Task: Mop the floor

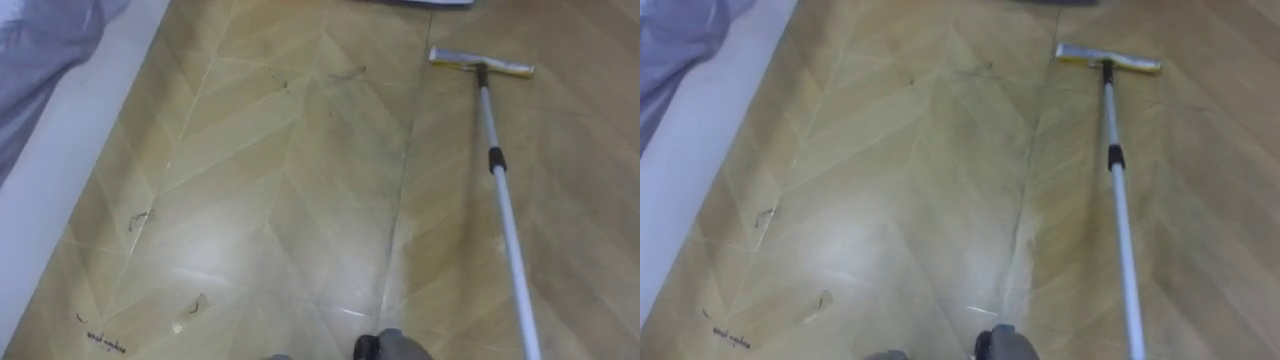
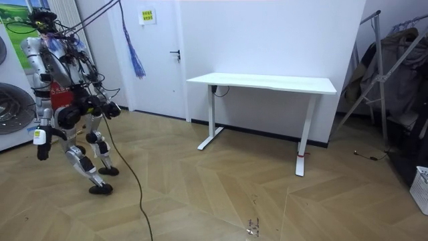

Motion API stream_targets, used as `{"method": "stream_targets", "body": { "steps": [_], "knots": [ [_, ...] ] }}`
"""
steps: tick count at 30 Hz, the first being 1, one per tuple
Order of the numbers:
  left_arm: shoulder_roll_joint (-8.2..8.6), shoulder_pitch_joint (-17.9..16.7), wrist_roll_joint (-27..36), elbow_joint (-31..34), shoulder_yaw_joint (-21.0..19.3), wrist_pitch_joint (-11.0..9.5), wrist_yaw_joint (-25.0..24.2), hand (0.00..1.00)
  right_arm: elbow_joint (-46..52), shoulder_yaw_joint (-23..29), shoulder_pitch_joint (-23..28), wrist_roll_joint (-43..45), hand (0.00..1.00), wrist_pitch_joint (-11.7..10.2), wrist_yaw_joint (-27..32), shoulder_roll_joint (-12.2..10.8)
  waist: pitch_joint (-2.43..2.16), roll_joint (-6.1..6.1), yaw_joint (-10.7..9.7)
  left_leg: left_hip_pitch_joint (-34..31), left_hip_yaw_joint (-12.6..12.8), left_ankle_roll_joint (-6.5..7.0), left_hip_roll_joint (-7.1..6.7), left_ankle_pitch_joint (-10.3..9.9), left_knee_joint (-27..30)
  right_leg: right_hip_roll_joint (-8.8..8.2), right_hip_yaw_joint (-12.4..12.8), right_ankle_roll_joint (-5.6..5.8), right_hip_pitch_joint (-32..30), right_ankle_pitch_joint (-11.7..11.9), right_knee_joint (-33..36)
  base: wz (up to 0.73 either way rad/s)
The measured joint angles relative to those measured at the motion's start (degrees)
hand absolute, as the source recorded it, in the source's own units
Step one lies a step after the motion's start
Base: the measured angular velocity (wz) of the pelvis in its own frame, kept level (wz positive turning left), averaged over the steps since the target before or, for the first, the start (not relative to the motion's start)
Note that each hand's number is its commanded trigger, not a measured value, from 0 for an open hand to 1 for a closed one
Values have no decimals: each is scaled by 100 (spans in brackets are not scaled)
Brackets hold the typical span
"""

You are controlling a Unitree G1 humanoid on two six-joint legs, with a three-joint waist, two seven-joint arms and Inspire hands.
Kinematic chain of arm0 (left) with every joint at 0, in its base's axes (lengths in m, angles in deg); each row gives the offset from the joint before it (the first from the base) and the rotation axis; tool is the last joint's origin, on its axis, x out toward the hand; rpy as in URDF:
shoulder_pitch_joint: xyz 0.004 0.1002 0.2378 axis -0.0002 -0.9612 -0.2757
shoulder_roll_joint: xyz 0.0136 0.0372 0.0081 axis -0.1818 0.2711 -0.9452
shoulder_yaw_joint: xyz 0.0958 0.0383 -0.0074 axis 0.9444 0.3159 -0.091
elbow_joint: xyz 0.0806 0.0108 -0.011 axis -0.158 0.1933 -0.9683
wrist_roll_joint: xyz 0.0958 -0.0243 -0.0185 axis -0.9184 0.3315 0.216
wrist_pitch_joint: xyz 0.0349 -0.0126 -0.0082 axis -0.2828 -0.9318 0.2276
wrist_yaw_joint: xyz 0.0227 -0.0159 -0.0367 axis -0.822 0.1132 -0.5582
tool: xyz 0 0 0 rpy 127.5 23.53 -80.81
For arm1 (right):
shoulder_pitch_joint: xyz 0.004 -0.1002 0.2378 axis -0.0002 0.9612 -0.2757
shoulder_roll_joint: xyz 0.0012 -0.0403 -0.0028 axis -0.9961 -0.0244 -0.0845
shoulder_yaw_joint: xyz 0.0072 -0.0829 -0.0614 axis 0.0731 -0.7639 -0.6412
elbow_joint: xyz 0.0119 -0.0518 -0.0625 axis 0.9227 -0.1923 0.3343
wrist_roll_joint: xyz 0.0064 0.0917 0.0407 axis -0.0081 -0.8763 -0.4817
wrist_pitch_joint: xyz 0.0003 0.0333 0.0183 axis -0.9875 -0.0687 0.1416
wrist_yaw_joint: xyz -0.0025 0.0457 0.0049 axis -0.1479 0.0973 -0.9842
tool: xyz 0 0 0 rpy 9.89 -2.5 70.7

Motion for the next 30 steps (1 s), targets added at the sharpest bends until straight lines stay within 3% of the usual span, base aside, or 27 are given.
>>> {"method": "stream_targets", "body": {
  "steps": [1,2,4,8,10,11,14,17,18,22,26,30],
  "knots": [
    [1,3,-2,-42,1,-9,-10,0,-30,-5,-69,2,100,-17,-46,14,-3,-6,20,-27,13,77,3,194,-63,2,-15,12,82,22,-79,-8],
    [4,16,-7,-171,2,-13,-46,0,-43,-10,-71,13,100,-43,-122,49,-25,3,72,82,63,245,9,451,-185,4,-63,45,296,68,-266,10],
    [-42,81,-5,-356,-5,-27,-54,0,-50,0,150,41,100,-65,-245,88,-61,54,109,445,-2,342,11,575,-579,13,-217,124,744,212,-778,23],
    [-81,69,-22,-544,-14,-70,-62,0,-159,-12,729,296,100,-242,-396,86,-101,126,118,1030,-3,428,-6,673,-1117,-25,-322,205,1327,308,-1284,6],
    [-87,-25,-231,-674,-99,-81,-62,0,-399,-25,1216,712,100,-277,-357,81,-183,217,87,1524,-13,459,-26,730,-1528,-25,-336,250,1811,334,-1642,0],
    [-88,-58,-286,-677,-134,-77,-61,0,-416,-25,1353,870,100,-260,-335,70,-199,237,83,1639,-14,461,-25,743,-1613,-20,-331,260,1927,341,-1729,0],
    [-91,-274,-597,-659,-184,-41,-70,0,-439,-19,1956,1328,100,-261,-226,-15,-252,306,-98,2174,-24,455,-46,796,-1926,-7,-349,273,2435,360,-2099,0],
    [-89,-482,-761,-613,-294,-18,-150,0,-324,-4,2439,1588,100,-275,-218,-178,-307,269,-280,2639,0,440,-5,816,-2242,56,-311,274,2846,359,-2346,-7],
    [-87,-502,-761,-617,-338,-15,-154,0,-310,-3,2518,1653,100,-278,-219,-283,-288,222,-331,2789,29,424,5,826,-2323,77,-264,270,2952,356,-2380,-22],
    [-20,-573,-1168,-674,-402,13,-194,0,-278,103,2701,1846,100,-273,-241,-594,-293,177,-451,3375,155,409,56,836,-2605,163,-130,253,3473,358,-2633,-19],
    [7,-651,-1278,-606,-413,98,-328,0,-116,206,2753,1971,100,-241,-403,-633,-281,132,-521,3593,190,409,65,836,-2723,195,-4,255,3629,359,-2683,-12],
    [15,-693,-1268,-598,-772,285,-491,0,96,275,2797,2096,100,-99,-603,-673,-290,33,-511,3751,309,409,99,836,-2788,237,64,263,3758,389,-2754,-11]
  ]
}}
